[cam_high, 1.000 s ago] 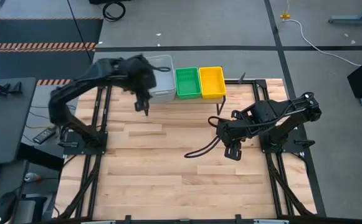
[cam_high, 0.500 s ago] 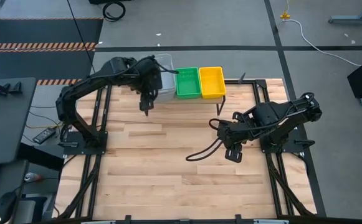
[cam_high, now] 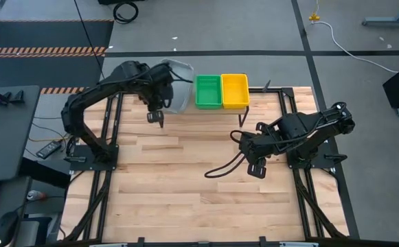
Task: Stack baskets on shelf by color
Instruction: Stack the gray bin on top of the gray bin on the shelf
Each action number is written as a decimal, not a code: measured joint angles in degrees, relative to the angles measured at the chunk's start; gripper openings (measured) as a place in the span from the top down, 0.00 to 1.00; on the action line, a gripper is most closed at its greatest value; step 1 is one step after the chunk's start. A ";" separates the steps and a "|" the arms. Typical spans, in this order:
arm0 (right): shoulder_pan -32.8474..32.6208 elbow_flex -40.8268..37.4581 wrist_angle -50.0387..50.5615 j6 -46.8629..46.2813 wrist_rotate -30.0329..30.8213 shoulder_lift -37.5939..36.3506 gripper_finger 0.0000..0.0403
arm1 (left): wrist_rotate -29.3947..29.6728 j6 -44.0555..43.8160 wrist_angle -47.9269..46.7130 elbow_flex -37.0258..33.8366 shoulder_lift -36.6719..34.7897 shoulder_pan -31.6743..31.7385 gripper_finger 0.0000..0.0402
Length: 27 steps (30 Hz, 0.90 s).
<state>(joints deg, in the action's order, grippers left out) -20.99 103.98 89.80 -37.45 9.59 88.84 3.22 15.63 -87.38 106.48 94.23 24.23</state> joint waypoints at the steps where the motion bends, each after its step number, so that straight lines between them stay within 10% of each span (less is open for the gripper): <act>1: 0.00 0.00 0.00 0.04 0.04 0.00 0.58 | -0.02 -0.15 0.26 0.08 -0.10 -0.02 0.89; 27: 0.00 0.00 0.09 1.22 1.00 0.00 0.58 | -0.94 -5.16 5.35 0.12 -2.46 -0.74 0.87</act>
<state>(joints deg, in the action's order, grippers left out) -20.99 103.98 89.89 -36.23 10.59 88.84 2.29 10.47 -82.02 106.61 91.77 23.49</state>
